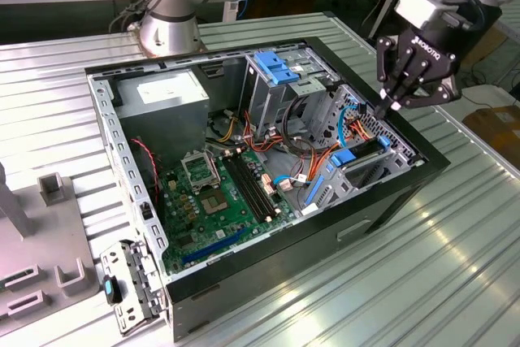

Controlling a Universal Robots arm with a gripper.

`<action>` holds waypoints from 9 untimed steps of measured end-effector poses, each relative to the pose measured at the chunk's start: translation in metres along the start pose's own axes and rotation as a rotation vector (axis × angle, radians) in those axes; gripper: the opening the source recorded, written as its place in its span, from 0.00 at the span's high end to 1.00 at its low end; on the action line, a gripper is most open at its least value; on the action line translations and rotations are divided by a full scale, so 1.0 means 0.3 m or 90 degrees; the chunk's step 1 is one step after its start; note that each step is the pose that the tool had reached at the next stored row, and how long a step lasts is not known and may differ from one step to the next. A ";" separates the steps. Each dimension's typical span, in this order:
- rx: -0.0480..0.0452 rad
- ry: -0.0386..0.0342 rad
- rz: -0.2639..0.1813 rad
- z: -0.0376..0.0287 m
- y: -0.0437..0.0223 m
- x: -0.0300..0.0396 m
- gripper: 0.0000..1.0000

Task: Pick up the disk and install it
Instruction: 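Insert the second disk wire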

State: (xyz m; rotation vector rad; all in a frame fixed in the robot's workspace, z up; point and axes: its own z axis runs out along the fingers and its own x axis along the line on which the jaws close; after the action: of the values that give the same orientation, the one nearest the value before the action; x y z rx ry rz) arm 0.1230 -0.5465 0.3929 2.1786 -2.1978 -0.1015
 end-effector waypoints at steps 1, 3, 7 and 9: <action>-0.0041 0.0002 0.000 -0.003 0.000 -0.012 0.89; -0.0094 0.0003 0.001 -0.006 0.001 -0.028 0.89; -0.0209 0.0081 0.002 -0.010 0.000 -0.080 0.89; -0.0245 0.0195 0.003 -0.009 -0.013 -0.121 0.89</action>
State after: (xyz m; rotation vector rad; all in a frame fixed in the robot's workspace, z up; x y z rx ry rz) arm 0.1275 -0.5101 0.3958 2.1408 -2.1658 -0.1087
